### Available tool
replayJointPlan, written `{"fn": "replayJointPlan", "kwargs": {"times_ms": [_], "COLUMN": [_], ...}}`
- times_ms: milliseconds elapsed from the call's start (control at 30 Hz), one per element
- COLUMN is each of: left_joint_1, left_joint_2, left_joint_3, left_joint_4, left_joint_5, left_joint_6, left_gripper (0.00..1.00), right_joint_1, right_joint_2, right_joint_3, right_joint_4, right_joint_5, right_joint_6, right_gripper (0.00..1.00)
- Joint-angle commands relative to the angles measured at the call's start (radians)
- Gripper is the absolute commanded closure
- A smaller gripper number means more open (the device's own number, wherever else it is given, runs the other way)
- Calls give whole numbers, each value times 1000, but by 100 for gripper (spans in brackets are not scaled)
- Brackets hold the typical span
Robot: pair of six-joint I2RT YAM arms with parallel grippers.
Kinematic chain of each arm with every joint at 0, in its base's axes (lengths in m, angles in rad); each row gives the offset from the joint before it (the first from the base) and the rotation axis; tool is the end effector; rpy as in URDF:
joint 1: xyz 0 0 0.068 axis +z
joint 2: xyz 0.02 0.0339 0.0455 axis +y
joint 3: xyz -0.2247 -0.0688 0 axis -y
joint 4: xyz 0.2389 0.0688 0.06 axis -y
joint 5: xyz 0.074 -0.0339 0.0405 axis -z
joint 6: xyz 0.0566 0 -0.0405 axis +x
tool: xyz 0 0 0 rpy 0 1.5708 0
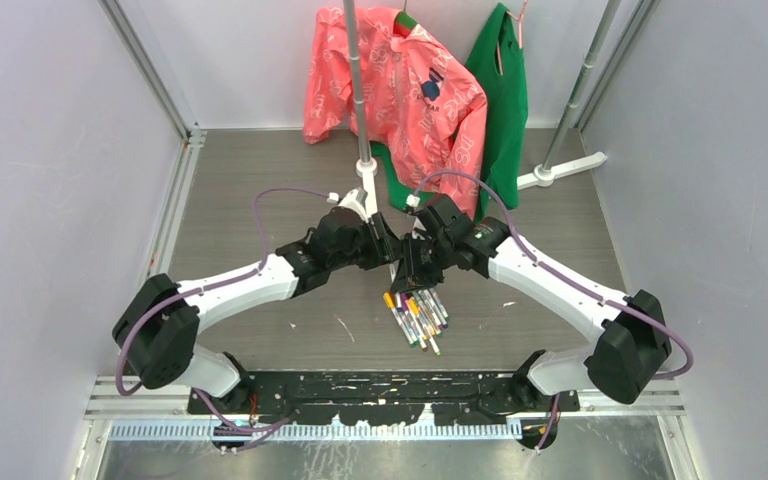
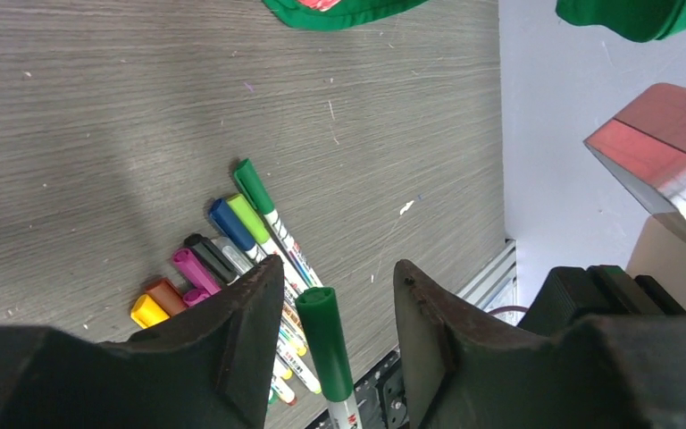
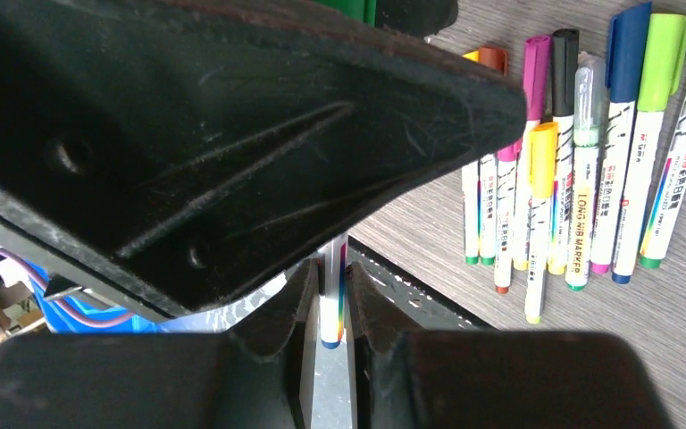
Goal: Open the pen caps
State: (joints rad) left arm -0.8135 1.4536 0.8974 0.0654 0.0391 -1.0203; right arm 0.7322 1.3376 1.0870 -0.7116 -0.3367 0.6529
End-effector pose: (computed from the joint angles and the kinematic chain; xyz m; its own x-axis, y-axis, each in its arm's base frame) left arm 0.2343 -0.2511 0.1999 -0.8084 -0.3845 -0.4457 0.1163 0.6379 -0.7613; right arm 0.2011 0.2059 0.2265 -0.9533 -0.0860 -0.2895 -0.2421 0.7905 0.5626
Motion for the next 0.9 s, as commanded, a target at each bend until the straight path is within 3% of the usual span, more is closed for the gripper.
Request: {"fn": "replayJointPlan", "kwargs": {"times_ms": [0,200,267,467,667,867], "left_joint_1": [25,54,59,70,86,90], "left_joint_2": [2,13,9,-33,-88,-95], "left_joint_3": [-6,-15,-25,-52,-59,-58], "left_joint_4": [97,127,134,98,-25,-63], "left_joint_5": [58,123,137,123,37,15], "left_joint_6": [-18,-24,-27,-27,-53,-100], "left_gripper": [58,93,100,100,100,100], "right_joint_1": [4,4,4,4,4,3], "right_joint_2": [15,29,30,21,-4,-4], "right_joint_3": [54,57,60,80,87,67], "right_joint_4": [16,23,25,13,18,55], "right_joint_5": [-23,-24,-19,16,65,83], "right_joint_6": [-12,-20,-21,-27,-29,-13], "right_gripper": [99,99,99,99,79,72]}}
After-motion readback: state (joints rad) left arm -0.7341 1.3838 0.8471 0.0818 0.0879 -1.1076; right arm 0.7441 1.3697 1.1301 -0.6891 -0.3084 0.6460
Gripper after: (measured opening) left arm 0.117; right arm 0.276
